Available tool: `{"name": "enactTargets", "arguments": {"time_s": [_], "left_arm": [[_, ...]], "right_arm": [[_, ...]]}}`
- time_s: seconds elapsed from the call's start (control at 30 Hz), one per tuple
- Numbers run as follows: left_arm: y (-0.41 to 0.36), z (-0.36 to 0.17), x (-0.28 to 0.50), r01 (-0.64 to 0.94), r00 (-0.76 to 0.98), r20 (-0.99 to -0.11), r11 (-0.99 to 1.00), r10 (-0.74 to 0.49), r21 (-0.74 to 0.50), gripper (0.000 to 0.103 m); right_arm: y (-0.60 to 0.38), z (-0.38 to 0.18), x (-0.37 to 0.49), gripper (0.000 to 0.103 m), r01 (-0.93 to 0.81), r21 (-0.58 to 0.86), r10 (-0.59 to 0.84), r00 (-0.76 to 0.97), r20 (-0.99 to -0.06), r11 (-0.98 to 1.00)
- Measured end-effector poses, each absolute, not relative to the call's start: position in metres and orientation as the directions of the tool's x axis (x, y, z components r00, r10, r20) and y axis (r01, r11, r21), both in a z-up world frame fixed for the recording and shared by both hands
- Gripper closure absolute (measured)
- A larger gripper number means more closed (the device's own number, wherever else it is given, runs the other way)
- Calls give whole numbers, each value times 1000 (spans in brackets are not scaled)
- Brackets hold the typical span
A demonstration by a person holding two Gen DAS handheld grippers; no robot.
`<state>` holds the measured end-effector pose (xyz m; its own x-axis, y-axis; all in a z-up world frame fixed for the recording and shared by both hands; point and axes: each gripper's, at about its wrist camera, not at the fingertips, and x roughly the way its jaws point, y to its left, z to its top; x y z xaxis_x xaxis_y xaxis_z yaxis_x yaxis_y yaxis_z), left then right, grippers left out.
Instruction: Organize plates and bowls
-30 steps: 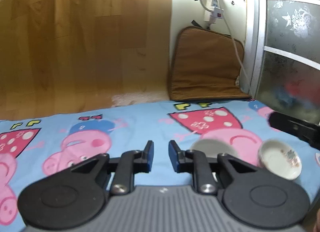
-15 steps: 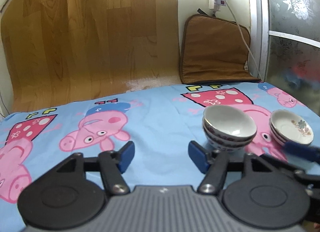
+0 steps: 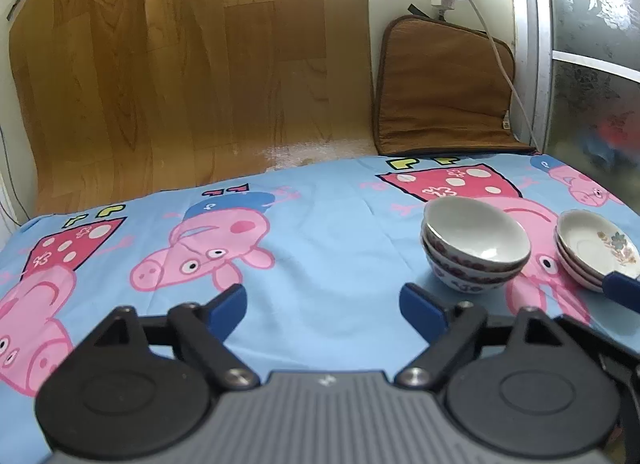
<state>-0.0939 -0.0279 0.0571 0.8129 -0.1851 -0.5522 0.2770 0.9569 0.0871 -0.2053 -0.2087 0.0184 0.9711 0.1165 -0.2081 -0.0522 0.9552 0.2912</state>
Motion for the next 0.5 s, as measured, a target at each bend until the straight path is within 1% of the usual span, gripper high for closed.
{"name": "enactTargets", "arguments": {"time_s": [0.33,0.4,0.5], "left_arm": [[-25,54,-90,271,807,-562,959,-179,85,14],[-25,55,-90,271,807,-563,959,-180,82,15],[-26,56,-89,284,801,-566,957,-197,68,19]], "right_arm": [[-211,16,-203,0,-44,298,117,965,-233,954],[-212,16,-203,0,-37,298,112,965,-238,954],[-217,19,-202,1,-28,298,103,965,-240,954]]}}
